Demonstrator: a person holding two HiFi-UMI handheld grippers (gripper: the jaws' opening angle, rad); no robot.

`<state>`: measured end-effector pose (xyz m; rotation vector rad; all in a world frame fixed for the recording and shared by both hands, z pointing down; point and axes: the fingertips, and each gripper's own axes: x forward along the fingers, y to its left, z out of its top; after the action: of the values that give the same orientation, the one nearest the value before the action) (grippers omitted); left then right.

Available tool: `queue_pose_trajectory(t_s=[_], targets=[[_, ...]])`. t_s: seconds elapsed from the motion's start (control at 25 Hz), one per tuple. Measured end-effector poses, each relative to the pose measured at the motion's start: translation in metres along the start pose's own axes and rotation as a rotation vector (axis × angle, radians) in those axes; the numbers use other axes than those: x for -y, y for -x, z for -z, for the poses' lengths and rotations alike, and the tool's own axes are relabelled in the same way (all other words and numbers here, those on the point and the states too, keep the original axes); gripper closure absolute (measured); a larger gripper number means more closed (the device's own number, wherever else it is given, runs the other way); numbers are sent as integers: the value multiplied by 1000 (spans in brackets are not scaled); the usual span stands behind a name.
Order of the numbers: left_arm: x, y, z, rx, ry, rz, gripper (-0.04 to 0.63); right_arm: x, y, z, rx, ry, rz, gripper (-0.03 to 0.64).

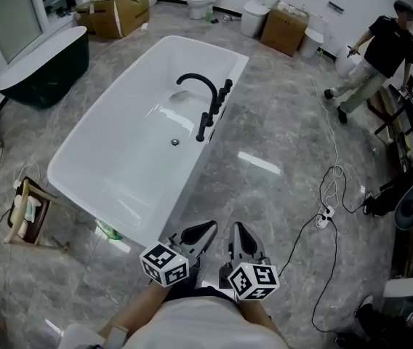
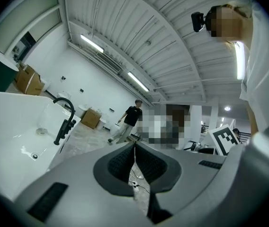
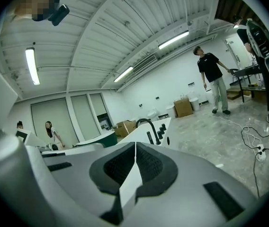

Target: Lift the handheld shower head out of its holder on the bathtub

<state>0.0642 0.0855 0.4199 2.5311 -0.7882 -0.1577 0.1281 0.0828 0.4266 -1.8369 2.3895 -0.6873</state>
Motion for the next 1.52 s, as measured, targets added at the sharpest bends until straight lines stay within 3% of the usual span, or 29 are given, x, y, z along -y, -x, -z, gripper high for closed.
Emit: queue_pose_trajectory(t_s=[0.52,0.92,1.52], targets=[[-79,-70,-55,10,-19,32,583,17,-100,-36,13,20,-1,598],[-103,-84,-57,-13,-2,28,583,23,-127,-36,4,18,-9,598],[-143,-111,-78,34,21,-79,581,37,-184,-66,-12,32,-114,597]])
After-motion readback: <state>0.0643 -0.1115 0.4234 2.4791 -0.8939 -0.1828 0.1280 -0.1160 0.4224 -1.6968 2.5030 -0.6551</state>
